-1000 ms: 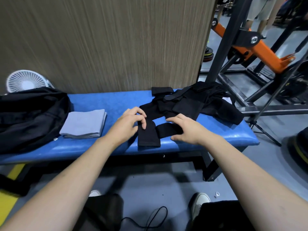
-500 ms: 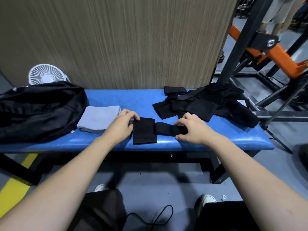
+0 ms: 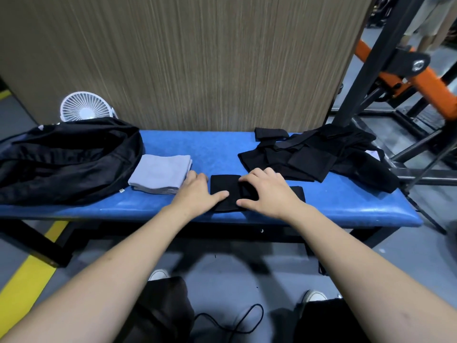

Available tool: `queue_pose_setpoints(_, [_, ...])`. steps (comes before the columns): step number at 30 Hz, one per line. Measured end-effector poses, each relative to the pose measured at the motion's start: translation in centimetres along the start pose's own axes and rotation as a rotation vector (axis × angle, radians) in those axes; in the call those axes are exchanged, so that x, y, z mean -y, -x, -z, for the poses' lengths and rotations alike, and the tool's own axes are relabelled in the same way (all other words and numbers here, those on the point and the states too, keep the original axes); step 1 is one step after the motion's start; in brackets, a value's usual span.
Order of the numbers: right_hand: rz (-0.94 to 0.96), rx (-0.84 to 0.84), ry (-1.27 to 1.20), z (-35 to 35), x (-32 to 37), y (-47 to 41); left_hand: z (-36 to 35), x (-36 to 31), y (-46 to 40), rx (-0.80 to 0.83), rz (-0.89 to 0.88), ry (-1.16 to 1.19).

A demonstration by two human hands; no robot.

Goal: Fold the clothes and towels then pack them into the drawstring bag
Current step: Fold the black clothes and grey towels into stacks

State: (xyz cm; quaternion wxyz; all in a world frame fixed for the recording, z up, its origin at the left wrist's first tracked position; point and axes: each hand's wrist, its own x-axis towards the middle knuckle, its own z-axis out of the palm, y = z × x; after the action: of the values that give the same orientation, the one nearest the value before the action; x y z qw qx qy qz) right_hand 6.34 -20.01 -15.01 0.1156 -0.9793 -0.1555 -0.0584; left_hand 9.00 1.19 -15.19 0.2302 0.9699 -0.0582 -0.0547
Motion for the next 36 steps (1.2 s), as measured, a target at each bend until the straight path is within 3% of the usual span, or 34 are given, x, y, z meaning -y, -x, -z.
queue_pose_setpoints(5, [-0.017, 0.03, 0.005, -0.9, 1.0, -0.6, -0.4, 0.2, 0.1, 0.01, -0.011, 0.137])
queue_pose_setpoints(10, [-0.026, 0.035, -0.048, -0.8, 0.7, -0.6, 0.0, 0.0, 0.2, 0.048, -0.048, 0.514])
queue_pose_setpoints(12, [-0.027, 0.039, -0.058, -0.7, 0.7, -0.5, -0.1, -0.1, 0.3, 0.061, -0.069, 0.516])
queue_pose_setpoints(17, [-0.061, 0.025, -0.049, -0.3, 0.0, -0.4, 1.2, -0.8, 0.0, -0.161, -0.086, 0.557])
queue_pose_setpoints(22, [-0.087, 0.01, -0.038, -0.3, -0.4, -0.2, 2.4, -0.6, 0.4, -0.357, -0.194, 0.432])
queue_pose_setpoints(27, [-0.132, 0.02, -0.01, 0.2, -1.0, -0.1, 1.0, -2.1, 1.7, -0.079, -0.301, 0.458])
queue_pose_setpoints(30, [-0.167, 0.047, -0.012, 0.5, -1.5, 0.2, -0.3, -2.0, 1.5, 0.039, -0.312, 0.298])
queue_pose_setpoints(33, [-0.19, 0.053, -0.024, 1.0, -2.0, 0.4, -0.9, -1.4, 0.8, -0.02, -0.334, 0.122])
queue_pose_setpoints(36, [-0.19, 0.06, -0.005, 1.2, -2.4, 0.6, -0.6, -1.2, 0.6, -0.172, -0.154, 0.003])
